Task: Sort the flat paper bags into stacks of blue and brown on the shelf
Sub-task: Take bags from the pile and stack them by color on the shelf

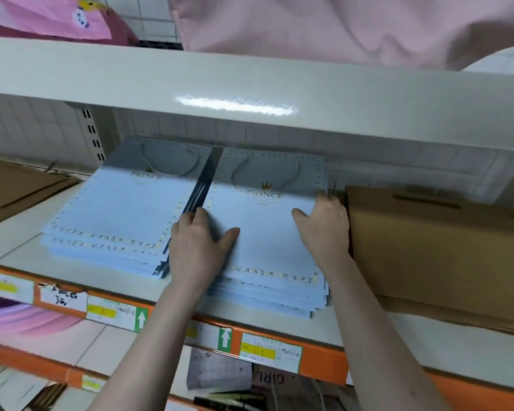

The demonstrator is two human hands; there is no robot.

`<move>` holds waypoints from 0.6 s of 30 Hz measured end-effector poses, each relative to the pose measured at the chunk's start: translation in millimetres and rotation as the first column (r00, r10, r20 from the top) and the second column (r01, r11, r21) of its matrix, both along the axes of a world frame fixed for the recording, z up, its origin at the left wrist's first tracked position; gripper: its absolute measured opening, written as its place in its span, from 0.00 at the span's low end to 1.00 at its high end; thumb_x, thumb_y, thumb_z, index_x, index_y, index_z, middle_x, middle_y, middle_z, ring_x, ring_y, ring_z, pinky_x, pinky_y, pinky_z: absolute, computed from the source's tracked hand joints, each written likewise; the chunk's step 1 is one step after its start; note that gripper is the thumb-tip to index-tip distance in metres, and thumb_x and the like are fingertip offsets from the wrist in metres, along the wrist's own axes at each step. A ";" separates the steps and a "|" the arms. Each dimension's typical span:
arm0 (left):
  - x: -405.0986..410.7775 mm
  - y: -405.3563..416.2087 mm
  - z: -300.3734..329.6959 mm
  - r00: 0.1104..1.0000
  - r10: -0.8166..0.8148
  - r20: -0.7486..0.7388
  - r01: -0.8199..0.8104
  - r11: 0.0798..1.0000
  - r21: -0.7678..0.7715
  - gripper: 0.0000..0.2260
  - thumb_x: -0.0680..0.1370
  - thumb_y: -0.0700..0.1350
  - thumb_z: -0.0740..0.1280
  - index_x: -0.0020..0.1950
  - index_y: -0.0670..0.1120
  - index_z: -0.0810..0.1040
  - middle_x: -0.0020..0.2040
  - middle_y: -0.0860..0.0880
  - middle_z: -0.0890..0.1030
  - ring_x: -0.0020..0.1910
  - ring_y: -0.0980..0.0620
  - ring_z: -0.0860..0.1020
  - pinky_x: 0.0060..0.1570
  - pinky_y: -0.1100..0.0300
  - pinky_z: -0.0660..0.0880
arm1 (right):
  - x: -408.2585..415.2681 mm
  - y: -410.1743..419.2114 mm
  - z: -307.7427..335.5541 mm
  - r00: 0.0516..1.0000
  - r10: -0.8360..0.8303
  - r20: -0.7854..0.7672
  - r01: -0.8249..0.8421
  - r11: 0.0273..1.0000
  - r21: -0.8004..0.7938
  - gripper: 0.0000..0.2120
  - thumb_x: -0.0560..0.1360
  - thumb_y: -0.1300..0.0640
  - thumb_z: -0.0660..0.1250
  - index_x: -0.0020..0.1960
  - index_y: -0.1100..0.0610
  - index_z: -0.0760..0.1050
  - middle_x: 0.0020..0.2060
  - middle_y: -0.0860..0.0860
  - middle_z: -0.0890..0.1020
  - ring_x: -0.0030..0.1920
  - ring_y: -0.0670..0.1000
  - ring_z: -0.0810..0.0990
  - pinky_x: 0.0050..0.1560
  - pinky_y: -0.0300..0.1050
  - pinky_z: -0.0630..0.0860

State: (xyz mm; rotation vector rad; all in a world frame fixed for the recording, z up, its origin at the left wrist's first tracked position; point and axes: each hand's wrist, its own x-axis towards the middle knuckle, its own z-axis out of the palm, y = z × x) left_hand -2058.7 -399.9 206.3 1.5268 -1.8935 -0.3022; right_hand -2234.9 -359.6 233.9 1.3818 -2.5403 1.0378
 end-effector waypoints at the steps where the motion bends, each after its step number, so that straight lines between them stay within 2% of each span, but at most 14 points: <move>1: -1.1 -0.4 -0.7 1.000 -0.009 -0.008 0.009 1.000 0.001 0.26 0.73 0.58 0.67 0.58 0.38 0.71 0.56 0.40 0.73 0.56 0.40 0.70 0.54 0.50 0.69 | -1.1 0.0 -0.5 1.000 0.002 0.011 -0.002 1.000 -0.003 0.24 0.76 0.55 0.64 0.67 0.65 0.67 0.59 0.60 0.73 0.58 0.58 0.72 0.53 0.47 0.69; 5: -5.0 -1.4 -1.7 0.999 -0.040 0.008 0.040 0.999 -0.002 0.29 0.74 0.59 0.66 0.65 0.38 0.69 0.59 0.41 0.72 0.56 0.40 0.72 0.52 0.49 0.71 | -6.0 0.8 -3.0 1.000 -0.010 0.013 0.010 1.000 0.003 0.21 0.76 0.55 0.63 0.65 0.65 0.69 0.58 0.59 0.73 0.56 0.58 0.73 0.48 0.45 0.68; 9: -5.0 0.6 -7.1 0.995 -0.087 0.047 0.086 0.996 0.017 0.35 0.75 0.60 0.64 0.73 0.38 0.62 0.65 0.40 0.68 0.58 0.39 0.73 0.53 0.47 0.73 | -2.5 4.3 -16.1 1.000 -0.009 -0.027 0.010 1.000 0.025 0.26 0.79 0.52 0.59 0.73 0.63 0.60 0.65 0.58 0.70 0.63 0.57 0.70 0.57 0.47 0.69; 12: -4.0 0.2 -5.5 0.994 -0.093 0.061 0.090 0.995 0.037 0.35 0.75 0.61 0.63 0.74 0.39 0.60 0.66 0.40 0.68 0.61 0.39 0.71 0.55 0.47 0.73 | -1.4 5.1 -18.1 1.000 -0.006 -0.019 0.006 1.000 0.000 0.28 0.80 0.52 0.58 0.75 0.61 0.57 0.66 0.58 0.69 0.64 0.57 0.69 0.59 0.48 0.69; 18: -3.0 6.7 -5.1 0.997 -0.077 0.021 0.077 0.997 0.003 0.37 0.74 0.60 0.65 0.74 0.39 0.60 0.66 0.39 0.68 0.63 0.38 0.69 0.58 0.47 0.70 | -0.6 9.2 -10.0 1.000 -0.020 -0.013 0.020 1.000 0.007 0.28 0.79 0.49 0.59 0.74 0.60 0.58 0.65 0.58 0.69 0.63 0.58 0.68 0.60 0.48 0.66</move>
